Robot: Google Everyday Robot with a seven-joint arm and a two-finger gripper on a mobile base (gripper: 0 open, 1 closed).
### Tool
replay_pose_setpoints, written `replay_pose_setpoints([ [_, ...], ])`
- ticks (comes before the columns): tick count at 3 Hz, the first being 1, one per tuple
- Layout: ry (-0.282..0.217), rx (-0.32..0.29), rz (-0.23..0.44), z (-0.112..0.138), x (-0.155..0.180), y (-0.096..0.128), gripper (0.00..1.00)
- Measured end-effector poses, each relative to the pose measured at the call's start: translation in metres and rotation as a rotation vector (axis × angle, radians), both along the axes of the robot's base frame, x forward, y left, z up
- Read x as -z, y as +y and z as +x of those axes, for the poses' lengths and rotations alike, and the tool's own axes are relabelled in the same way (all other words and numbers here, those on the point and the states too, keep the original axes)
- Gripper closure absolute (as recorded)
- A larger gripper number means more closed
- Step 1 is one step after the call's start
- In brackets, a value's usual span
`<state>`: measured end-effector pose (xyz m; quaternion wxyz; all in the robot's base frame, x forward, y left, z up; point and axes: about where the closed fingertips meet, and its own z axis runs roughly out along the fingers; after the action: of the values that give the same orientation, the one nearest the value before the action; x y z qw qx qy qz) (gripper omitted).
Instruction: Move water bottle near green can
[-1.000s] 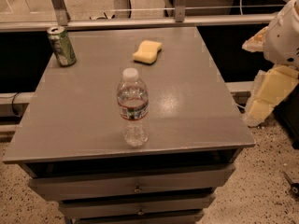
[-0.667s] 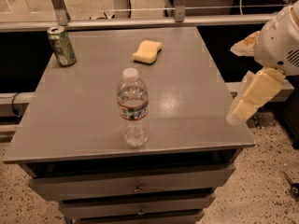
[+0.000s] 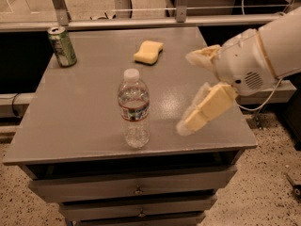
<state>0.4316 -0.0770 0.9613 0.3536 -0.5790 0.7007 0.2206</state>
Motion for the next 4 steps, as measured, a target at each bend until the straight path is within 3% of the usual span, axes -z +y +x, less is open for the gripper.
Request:
replay_pose_setpoints([
  [1,-0.006,-0.082,0.167,-0.008,0.004,0.056,0.0],
  [2,0.007,-0.144,0.299,-0.016,0.008,0.099,0.0],
  [3,0.019,-0.181,0.378,-0.023,0.016,0.128,0.0],
  [4,0.039,-0.167,0.414,-0.02,0.036,0.138,0.16],
])
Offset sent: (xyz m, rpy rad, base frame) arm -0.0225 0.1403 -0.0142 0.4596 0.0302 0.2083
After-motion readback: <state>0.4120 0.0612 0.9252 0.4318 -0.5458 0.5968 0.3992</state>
